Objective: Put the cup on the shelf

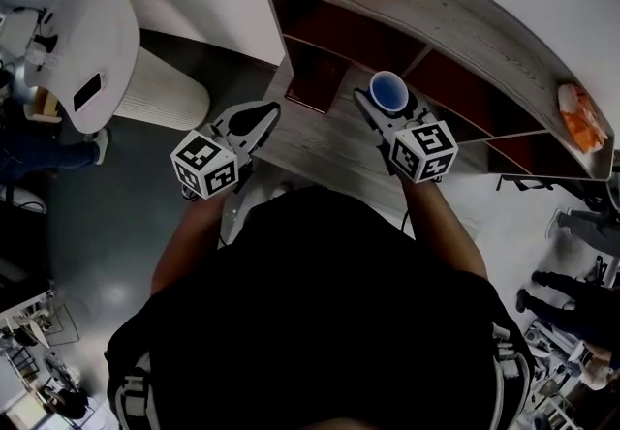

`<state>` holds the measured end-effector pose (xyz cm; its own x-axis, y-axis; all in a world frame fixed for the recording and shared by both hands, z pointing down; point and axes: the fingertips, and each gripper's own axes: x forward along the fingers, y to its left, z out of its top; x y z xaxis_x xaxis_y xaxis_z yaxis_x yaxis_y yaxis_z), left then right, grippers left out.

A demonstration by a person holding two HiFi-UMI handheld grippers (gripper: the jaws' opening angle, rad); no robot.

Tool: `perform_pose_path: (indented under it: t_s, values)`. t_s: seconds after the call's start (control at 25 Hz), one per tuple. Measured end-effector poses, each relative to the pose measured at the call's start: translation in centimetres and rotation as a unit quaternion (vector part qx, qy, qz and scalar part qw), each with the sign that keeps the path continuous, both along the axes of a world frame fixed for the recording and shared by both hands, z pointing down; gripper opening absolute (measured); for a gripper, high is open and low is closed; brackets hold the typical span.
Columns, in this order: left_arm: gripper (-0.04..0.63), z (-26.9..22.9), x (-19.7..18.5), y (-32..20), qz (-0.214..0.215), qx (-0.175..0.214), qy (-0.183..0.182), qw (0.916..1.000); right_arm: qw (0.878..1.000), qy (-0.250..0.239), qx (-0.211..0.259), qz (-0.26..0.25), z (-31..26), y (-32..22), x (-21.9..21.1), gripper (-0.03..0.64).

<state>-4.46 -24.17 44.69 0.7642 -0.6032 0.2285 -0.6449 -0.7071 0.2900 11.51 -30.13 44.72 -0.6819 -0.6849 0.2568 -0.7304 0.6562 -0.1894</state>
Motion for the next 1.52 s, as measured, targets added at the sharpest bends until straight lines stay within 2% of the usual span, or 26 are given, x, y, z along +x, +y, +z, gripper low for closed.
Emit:
perform_pose_path:
  t_s: [0.24,0.8,1.2,1.52]
  values:
    - [0.018,0.8,-0.6,-0.8,0.011,-0.002,0.004,0.9999,1.0,0.011,0.001,0.006,0.2,-0.5,-0.7,0.299]
    - [0.018,0.0,-4.8,-2.8,0.056,0.008,0.008,0.9984,0.997,0.024,0.017,0.07,-0.9,-1.7,-3.3,0.299]
    - [0.018,0.4,-7.6,-3.3,0.065,0.005,0.01,0.9978,0.995,0.037,0.031,0.09,-1.2,-5.1,-5.4,0.301]
    - [0.018,0.5,-9.0,-3.0,0.063,0.002,0.012,0.9979,0.991,0.065,0.045,0.104,0.1,-9.2,-6.8,0.301]
